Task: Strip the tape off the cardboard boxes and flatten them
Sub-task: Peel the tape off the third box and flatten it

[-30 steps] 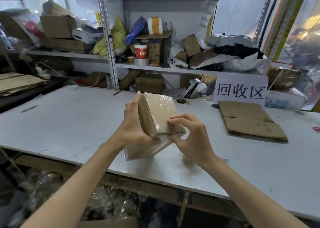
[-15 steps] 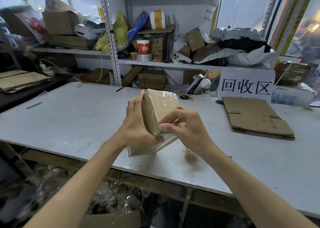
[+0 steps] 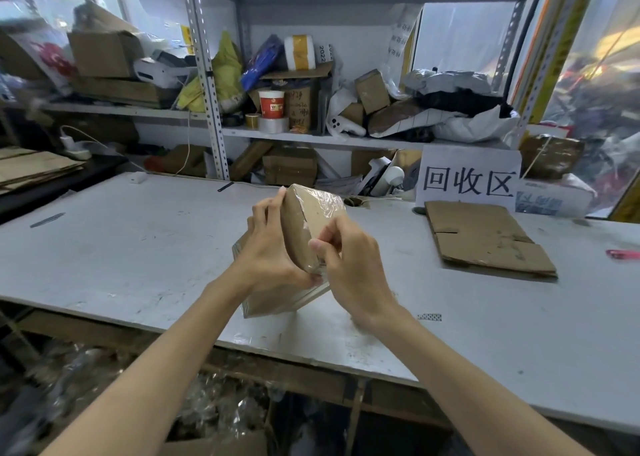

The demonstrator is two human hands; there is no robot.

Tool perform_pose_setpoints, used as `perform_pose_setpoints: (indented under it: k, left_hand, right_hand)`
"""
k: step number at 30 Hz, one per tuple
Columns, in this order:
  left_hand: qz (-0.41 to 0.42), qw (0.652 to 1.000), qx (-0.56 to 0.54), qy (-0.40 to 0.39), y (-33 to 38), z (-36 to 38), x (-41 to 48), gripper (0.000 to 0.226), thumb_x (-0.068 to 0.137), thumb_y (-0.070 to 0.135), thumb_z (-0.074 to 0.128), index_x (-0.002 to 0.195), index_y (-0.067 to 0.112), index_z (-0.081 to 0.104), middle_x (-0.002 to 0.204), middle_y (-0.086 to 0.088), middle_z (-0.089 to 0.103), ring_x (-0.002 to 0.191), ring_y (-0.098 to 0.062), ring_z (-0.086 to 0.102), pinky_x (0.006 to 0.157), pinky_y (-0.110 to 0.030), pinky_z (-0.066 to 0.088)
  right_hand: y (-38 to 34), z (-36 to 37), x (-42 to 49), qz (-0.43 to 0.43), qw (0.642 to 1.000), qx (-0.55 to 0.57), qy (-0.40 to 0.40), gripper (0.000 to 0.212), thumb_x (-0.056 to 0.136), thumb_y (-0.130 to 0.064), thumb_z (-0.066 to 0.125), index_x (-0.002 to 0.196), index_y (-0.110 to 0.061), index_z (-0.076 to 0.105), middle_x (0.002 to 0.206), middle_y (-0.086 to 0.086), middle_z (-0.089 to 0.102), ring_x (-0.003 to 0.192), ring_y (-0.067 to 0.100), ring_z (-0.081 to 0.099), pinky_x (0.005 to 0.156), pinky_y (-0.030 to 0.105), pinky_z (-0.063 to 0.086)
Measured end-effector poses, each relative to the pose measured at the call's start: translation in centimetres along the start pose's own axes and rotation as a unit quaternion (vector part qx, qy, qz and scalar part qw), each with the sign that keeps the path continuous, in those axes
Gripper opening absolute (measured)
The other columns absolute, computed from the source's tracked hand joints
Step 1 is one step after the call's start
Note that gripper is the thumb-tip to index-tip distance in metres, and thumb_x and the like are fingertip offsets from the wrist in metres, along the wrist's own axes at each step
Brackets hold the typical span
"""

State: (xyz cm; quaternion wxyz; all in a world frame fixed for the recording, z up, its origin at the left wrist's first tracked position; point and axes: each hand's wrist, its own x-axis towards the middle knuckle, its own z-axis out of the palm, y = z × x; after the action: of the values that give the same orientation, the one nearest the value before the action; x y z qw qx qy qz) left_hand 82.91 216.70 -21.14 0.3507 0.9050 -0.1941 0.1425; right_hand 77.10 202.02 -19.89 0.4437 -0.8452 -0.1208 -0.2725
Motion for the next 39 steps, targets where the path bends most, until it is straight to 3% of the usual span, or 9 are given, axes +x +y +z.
perform_pose_setpoints:
  k: [6,9,15,19,23,27,31,34,39]
  left_hand:
    - [0.002,1.000,-0.010,-0.005,0.0,0.0,0.1,0.146,0.032,0.062,0.075,0.153,0.028,0.001,0.135,0.013,0.016,0.130,-0.017,0.022,0.108,-0.037,0.034]
    - [0.009,1.000,-0.014,-0.006,-0.1,0.0,-0.1,0.145,0.032,0.062,0.076,0.152,0.032,0.001,0.130,0.017,0.015,0.128,-0.014,0.023,0.107,-0.037,0.035]
    - [0.017,1.000,-0.006,-0.007,0.0,-0.1,-0.4,0.145,0.032,0.063,0.076,0.152,0.029,0.002,0.134,0.012,0.017,0.127,-0.015,0.024,0.108,-0.040,0.038]
    - [0.017,1.000,-0.008,-0.007,0.3,0.2,-0.3,0.146,0.031,0.064,0.076,0.153,0.029,0.003,0.137,0.011,0.017,0.127,-0.015,0.025,0.104,-0.034,0.035]
    - [-0.007,1.000,0.000,0.005,0.2,0.0,0.3,0.147,0.033,0.060,0.081,0.154,0.024,0.004,0.141,0.006,0.017,0.124,-0.011,0.020,0.104,-0.031,0.032]
    - [-0.016,1.000,0.006,0.002,-0.2,-0.2,0.3,0.151,0.028,0.069,0.074,0.153,0.025,0.002,0.142,0.006,0.016,0.125,-0.011,0.019,0.103,-0.031,0.032]
    - [-0.016,1.000,0.006,0.003,-0.5,-0.2,-0.2,0.149,0.030,0.070,0.074,0.153,0.027,0.000,0.142,0.008,0.015,0.129,-0.013,0.020,0.105,-0.036,0.033]
    - [-0.016,1.000,0.001,0.011,-0.5,-0.1,-0.1,0.149,0.030,0.068,0.075,0.154,0.028,0.002,0.141,0.011,0.016,0.129,-0.012,0.021,0.104,-0.034,0.033]
    - [-0.011,1.000,0.021,0.008,-0.1,0.5,0.4,0.151,0.036,0.066,0.082,0.155,0.026,-0.001,0.140,0.009,0.016,0.126,-0.015,0.021,0.104,-0.034,0.034]
  right_hand:
    - [0.9,-1.5,1.0,-0.065,0.995,0.020,-0.079,0.017,0.079,-0.007,0.073,0.078,-0.009,0.056,0.072,0.002,0.061,0.067,0.016,0.055,0.065,0.033,0.050]
    - [1.0,-2.1,1.3,-0.031,0.986,0.083,-0.144,0.037,0.070,0.000,0.078,0.090,-0.012,0.050,0.070,0.005,0.060,0.060,0.011,0.053,0.064,0.027,0.050]
    - [0.5,-2.2,1.1,-0.021,0.982,0.073,-0.172,0.031,0.080,0.013,0.060,0.091,-0.009,0.041,0.074,0.019,0.053,0.066,0.017,0.050,0.058,0.014,0.041]
    - [1.0,-2.2,0.9,-0.026,0.985,-0.018,-0.168,0.019,0.090,-0.003,0.057,0.105,-0.009,0.046,0.085,0.002,0.053,0.077,0.016,0.048,0.063,0.023,0.033]
    - [1.6,-2.5,1.2,0.050,0.987,0.065,-0.137,0.027,0.085,-0.008,0.068,0.104,-0.013,0.050,0.076,-0.001,0.054,0.070,0.012,0.050,0.061,0.026,0.044]
    - [1.8,-2.3,1.5,0.018,0.990,0.062,-0.126,0.016,0.076,-0.012,0.078,0.083,-0.014,0.064,0.090,0.003,0.053,0.079,0.016,0.054,0.074,0.023,0.048]
    - [1.9,-1.8,1.6,-0.006,0.990,0.007,-0.141,0.014,0.080,-0.011,0.073,0.076,-0.004,0.061,0.082,-0.004,0.053,0.082,0.015,0.047,0.069,0.015,0.037]
    - [1.7,-2.0,1.9,-0.020,0.983,-0.100,-0.154,0.018,0.085,-0.021,0.068,0.075,-0.014,0.055,0.072,-0.009,0.053,0.076,0.014,0.047,0.061,0.022,0.033]
    - [2.1,-3.2,2.1,-0.014,0.984,-0.106,-0.142,0.017,0.084,-0.029,0.070,0.083,-0.017,0.058,0.073,-0.003,0.059,0.066,0.017,0.054,0.059,0.032,0.045]
